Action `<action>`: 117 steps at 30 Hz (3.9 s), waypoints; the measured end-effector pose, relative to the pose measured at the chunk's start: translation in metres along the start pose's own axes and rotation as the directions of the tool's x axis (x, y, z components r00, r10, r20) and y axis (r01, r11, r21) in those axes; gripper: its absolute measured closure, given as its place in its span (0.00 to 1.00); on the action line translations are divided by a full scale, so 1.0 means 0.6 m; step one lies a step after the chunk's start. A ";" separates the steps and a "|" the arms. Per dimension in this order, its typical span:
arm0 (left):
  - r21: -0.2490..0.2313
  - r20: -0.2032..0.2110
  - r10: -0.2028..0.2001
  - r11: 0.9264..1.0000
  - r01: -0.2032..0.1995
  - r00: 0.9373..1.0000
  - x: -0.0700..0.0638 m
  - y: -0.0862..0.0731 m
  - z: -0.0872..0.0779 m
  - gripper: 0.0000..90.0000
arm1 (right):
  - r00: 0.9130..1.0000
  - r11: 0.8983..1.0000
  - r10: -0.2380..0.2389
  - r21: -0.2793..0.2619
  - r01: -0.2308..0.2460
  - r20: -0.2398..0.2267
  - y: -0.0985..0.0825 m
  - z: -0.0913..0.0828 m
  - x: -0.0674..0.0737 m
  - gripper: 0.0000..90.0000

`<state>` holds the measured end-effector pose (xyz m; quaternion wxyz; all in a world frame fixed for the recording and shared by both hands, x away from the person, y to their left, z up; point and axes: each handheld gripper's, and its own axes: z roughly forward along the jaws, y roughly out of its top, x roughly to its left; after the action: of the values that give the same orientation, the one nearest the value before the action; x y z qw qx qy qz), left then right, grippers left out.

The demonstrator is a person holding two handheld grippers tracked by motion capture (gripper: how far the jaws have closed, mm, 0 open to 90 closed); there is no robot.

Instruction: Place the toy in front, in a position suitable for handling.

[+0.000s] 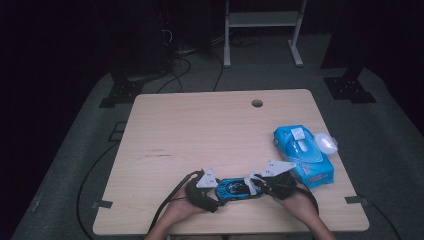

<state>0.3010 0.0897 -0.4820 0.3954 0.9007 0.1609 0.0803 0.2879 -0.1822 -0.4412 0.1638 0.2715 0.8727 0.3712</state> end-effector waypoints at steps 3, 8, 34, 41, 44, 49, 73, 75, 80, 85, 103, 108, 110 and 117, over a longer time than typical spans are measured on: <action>0.001 0.000 -0.001 1.000 0.001 1.000 0.000 0.001 0.000 0.28 | 1.000 1.000 -0.008 0.010 0.008 -0.014 -0.006 -0.012 -0.002 0.89; 0.023 -0.001 0.016 1.000 -0.016 1.000 0.000 0.008 0.002 0.27 | 0.999 1.000 0.031 0.001 -0.031 -0.011 -0.028 -0.021 -0.010 0.89; 0.037 -0.041 0.050 0.998 -0.048 0.998 -0.009 0.019 0.009 0.24 | 0.999 1.000 -0.014 -0.002 0.014 0.037 -0.016 -0.007 -0.002 0.89; 0.036 -0.037 0.051 0.998 -0.050 0.998 -0.007 0.018 0.007 0.25 | 0.998 1.000 0.010 -0.026 -0.011 -0.057 -0.027 -0.021 0.006 0.89; 0.035 -0.038 0.048 0.998 -0.047 0.998 -0.007 0.017 0.007 0.25 | 1.000 1.000 0.010 -0.025 -0.010 -0.025 -0.035 -0.035 0.003 0.89; 0.028 -0.035 0.048 0.998 -0.047 0.998 -0.006 0.016 0.008 0.25 | 0.998 0.998 0.050 -0.023 -0.051 -0.026 -0.045 -0.044 -0.011 0.89; 0.021 -0.032 0.035 0.999 -0.034 0.999 -0.006 0.014 0.008 0.25 | 0.997 0.999 0.036 -0.024 -0.034 0.064 -0.011 0.006 -0.015 0.89; 0.020 -0.031 0.036 0.999 -0.035 0.999 -0.006 0.014 0.008 0.25 | 0.998 0.999 0.045 -0.013 -0.044 0.051 -0.016 0.000 -0.019 0.89; 0.019 -0.026 0.034 0.999 -0.034 0.999 -0.005 0.014 0.008 0.25 | 0.999 0.999 0.042 -0.020 -0.042 0.022 -0.027 -0.016 -0.007 0.89; 0.022 -0.029 0.031 0.999 -0.030 0.999 -0.005 0.014 0.007 0.25 | 0.999 0.999 -0.045 -0.011 0.045 -0.020 -0.006 0.009 0.026 0.89; 0.022 -0.026 0.031 0.999 -0.031 0.999 -0.005 0.015 0.008 0.26 | 0.998 0.999 0.024 -0.023 -0.025 -0.049 -0.016 -0.006 -0.014 0.89; 0.038 -0.017 0.020 0.999 -0.019 1.000 -0.003 0.015 0.006 0.23 | 0.996 0.998 0.050 -0.032 -0.053 -0.079 -0.024 -0.002 -0.014 0.89; 0.027 -0.006 0.003 1.000 -0.003 1.000 -0.001 0.015 0.003 0.22 | 0.995 0.998 0.049 -0.033 -0.052 -0.082 -0.025 -0.002 -0.016 0.89; -0.027 0.059 -0.087 0.996 0.089 0.994 0.014 0.013 -0.012 0.24 | 0.998 0.999 0.022 -0.032 -0.024 -0.060 -0.026 -0.002 -0.010 0.89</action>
<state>0.3084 0.0929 -0.4713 0.4165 0.8887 0.1875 0.0391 0.2866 -0.1958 -0.4513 0.1381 0.2675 0.8679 0.3952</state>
